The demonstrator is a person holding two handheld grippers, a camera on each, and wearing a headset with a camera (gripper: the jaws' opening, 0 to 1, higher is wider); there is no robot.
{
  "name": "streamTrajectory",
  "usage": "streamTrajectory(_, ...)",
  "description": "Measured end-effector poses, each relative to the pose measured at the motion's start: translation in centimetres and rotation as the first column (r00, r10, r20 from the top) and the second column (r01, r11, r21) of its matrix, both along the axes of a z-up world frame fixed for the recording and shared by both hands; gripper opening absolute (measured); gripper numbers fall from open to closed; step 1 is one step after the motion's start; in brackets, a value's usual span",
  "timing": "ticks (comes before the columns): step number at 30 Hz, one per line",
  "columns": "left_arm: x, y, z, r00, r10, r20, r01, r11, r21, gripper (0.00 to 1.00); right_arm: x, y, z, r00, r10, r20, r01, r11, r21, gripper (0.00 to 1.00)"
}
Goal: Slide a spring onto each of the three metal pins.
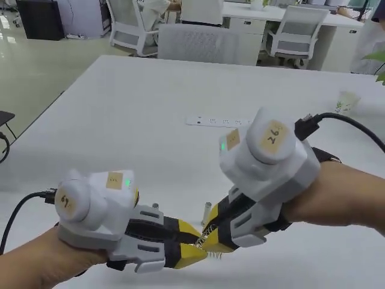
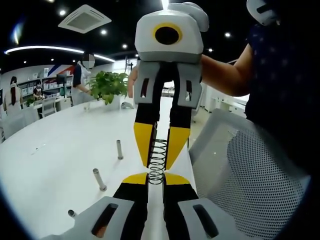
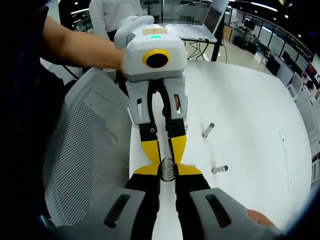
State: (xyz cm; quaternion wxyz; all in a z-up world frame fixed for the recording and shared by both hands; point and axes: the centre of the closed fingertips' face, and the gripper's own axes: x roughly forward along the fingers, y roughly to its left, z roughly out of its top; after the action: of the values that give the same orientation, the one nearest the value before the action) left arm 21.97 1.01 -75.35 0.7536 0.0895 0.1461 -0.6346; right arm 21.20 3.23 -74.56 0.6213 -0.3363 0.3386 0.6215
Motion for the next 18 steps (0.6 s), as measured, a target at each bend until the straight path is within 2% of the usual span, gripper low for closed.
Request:
streamTrajectory(7, -0.10, -0.08, -0.09, 1.000, -0.001, -0.008, 0.001, 1.000, 0.004, 0.03, -0.06, 0.05, -0.01, 1.000, 0.008, -0.004, -0.008, 1.000, -0.010, 0.08)
streamTrajectory(18, -0.06, 0.19, 0.08, 1.000, 0.011, -0.021, -0.011, 1.000, -0.006, 0.12, 0.24, -0.14, 0.12, 1.000, 0.009, 0.007, -0.009, 1.000, -0.024, 0.08)
